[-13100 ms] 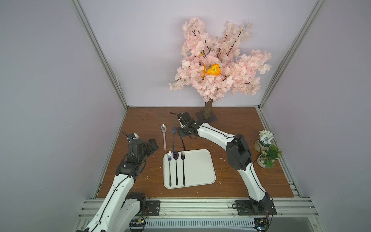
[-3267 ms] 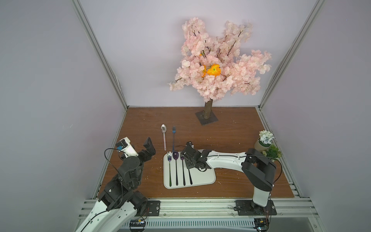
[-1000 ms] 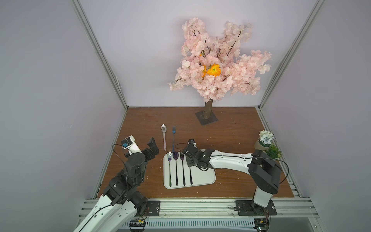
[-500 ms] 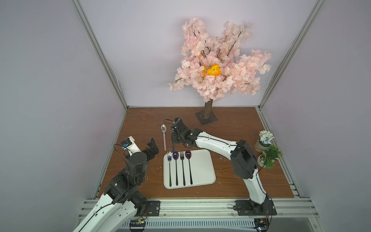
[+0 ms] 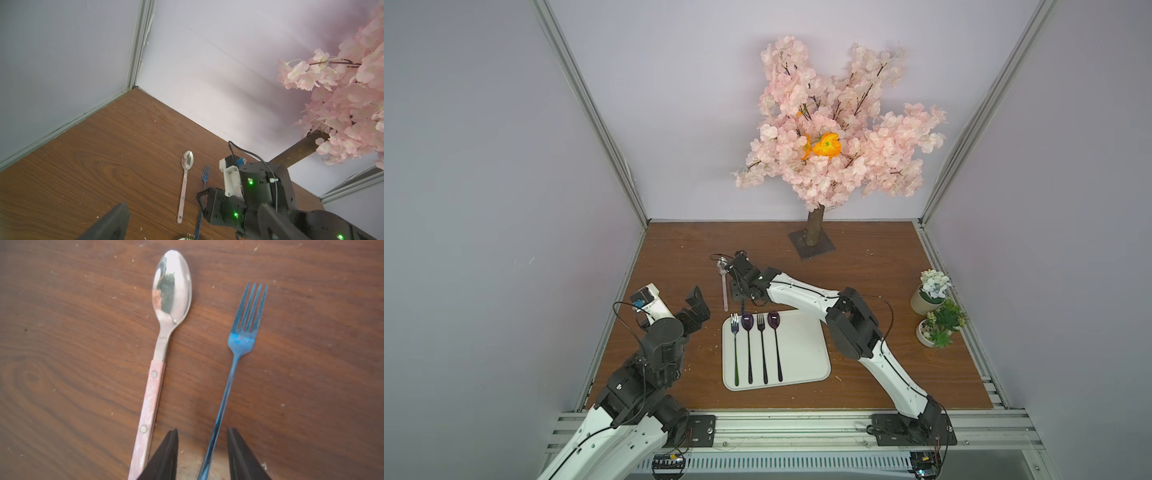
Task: Set the spoon and fork side by side
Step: Pick up the fork at the center of the board.
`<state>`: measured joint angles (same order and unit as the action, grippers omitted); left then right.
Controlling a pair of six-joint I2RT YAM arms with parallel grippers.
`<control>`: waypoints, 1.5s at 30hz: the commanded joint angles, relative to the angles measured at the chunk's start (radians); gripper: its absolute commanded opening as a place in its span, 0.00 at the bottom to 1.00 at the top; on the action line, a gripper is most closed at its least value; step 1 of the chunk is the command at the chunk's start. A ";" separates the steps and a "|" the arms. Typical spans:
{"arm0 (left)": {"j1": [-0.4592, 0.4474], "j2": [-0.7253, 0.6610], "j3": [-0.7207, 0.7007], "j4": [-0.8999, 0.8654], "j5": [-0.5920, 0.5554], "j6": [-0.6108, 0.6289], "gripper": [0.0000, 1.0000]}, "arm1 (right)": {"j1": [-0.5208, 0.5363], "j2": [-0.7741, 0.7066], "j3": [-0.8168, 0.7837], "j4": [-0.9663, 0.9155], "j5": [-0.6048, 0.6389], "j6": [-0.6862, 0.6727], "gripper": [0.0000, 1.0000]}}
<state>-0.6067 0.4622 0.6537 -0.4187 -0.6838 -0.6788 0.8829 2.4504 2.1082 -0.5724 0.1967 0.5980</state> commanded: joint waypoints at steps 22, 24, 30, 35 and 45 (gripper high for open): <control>0.009 -0.048 -0.026 -0.016 -0.015 0.022 0.99 | -0.061 0.161 0.137 -0.064 0.029 0.038 0.16; 0.009 -0.055 -0.026 -0.017 -0.012 0.023 0.99 | -0.068 0.167 0.152 -0.063 0.030 0.034 0.10; 0.009 -0.058 -0.018 -0.016 -0.008 0.024 0.99 | -0.087 0.183 0.252 -0.044 0.060 -0.008 0.00; 0.009 -0.047 -0.012 -0.015 0.001 0.017 0.99 | -0.096 0.134 0.292 0.000 0.071 -0.092 0.00; 0.008 -0.021 -0.012 -0.012 -0.026 0.012 0.99 | -0.089 -0.194 0.036 0.005 0.015 -0.147 0.00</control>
<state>-0.6071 0.4320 0.6392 -0.4267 -0.6857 -0.6693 0.7845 2.4084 2.2303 -0.5808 0.2230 0.4759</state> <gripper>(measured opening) 0.991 0.048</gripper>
